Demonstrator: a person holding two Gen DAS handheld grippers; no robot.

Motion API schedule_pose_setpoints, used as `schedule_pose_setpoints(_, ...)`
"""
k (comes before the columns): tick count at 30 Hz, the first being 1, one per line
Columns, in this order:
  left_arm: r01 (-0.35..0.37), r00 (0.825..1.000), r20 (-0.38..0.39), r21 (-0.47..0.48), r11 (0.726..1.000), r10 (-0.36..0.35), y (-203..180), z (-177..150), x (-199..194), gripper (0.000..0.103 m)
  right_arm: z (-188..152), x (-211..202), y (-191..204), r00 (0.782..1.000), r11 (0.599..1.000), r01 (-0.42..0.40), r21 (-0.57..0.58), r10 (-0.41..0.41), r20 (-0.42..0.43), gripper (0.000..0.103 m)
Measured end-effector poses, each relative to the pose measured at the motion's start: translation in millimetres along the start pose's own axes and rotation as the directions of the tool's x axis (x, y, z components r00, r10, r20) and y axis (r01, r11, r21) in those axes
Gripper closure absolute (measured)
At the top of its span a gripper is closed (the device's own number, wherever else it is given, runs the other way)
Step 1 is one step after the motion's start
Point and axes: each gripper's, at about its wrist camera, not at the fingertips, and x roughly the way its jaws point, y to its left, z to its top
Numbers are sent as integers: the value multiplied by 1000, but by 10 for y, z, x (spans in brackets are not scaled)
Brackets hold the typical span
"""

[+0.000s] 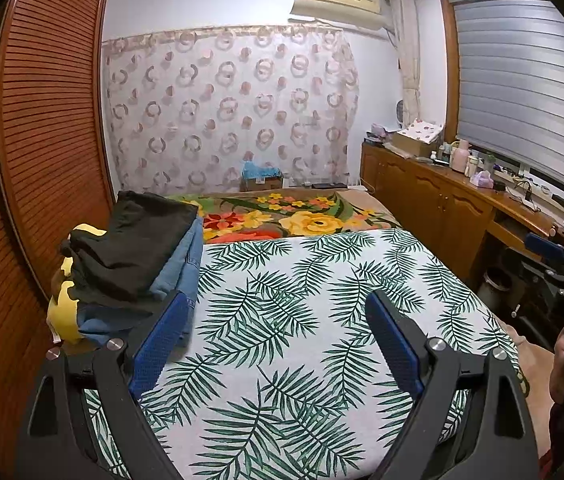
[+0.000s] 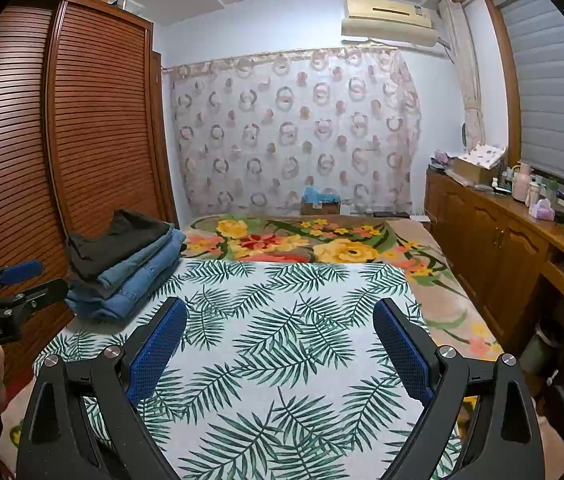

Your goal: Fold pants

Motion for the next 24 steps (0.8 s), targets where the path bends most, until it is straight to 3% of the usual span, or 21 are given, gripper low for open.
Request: schedule_pose_setpoints(24, 3, 1000, 2, 0, 1000, -3, -7, 3, -19, 12, 3, -12, 3, 1000, 1000, 3, -8, -3, -2, 8)
